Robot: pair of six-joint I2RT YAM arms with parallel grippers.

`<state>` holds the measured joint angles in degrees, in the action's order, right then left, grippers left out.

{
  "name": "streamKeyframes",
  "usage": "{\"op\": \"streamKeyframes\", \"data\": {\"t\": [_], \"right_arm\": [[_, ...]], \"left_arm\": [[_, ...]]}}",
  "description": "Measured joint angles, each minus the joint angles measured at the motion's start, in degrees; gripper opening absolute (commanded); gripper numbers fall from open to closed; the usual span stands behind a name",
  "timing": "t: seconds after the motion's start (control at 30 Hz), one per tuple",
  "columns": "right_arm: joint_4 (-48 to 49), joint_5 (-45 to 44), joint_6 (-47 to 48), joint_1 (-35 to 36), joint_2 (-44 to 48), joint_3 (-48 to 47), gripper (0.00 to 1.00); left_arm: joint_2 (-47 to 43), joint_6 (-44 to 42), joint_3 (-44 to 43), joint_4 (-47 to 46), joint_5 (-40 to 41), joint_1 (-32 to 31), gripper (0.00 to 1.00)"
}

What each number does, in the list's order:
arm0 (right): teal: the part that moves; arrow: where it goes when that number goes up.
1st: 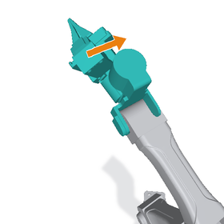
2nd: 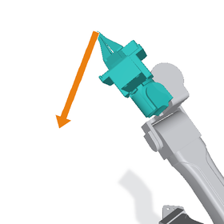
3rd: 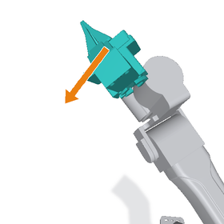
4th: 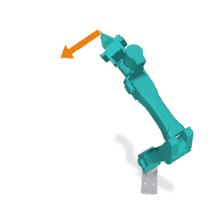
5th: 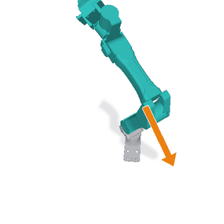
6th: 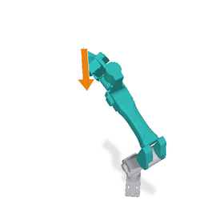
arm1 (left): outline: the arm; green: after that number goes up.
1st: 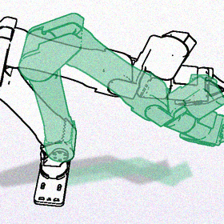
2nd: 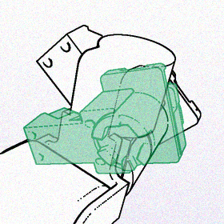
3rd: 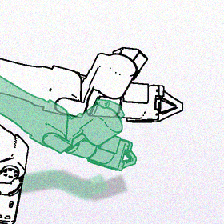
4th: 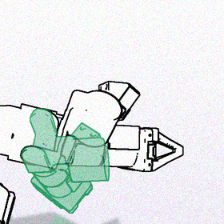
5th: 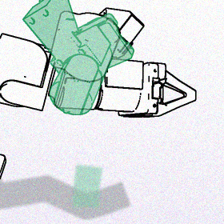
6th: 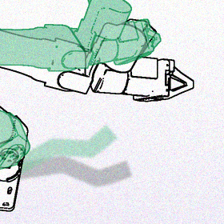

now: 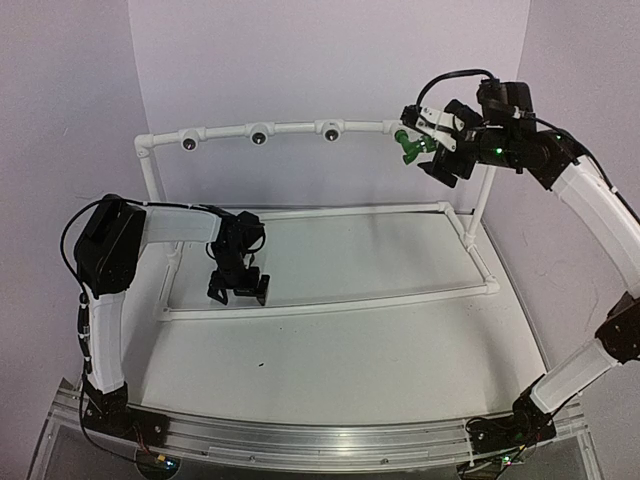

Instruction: Install the water faucets

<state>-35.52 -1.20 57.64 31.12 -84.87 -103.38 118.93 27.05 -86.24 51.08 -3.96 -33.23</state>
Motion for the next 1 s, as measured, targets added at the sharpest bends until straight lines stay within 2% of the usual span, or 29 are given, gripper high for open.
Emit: {"op": "streamKeyframes", "data": {"t": [0.17,0.43,1.0], "right_arm": [[2.69,-7.26,7.21,1.18,-1.51,1.40,0.98],[8.64,-11.77,11.35,2.87,-2.81,4.42,0.97],[27.11,-15.85,10.28,3.93,-5.61,14.41,0.74]], "left_arm": [[0.00,0.04,0.00,-0.03,-0.14,0.00,0.99],[0.00,0.06,0.00,-0.05,-0.16,0.00,0.99],[0.00,0.08,0.00,-0.05,-0.12,0.00,0.99]]}}
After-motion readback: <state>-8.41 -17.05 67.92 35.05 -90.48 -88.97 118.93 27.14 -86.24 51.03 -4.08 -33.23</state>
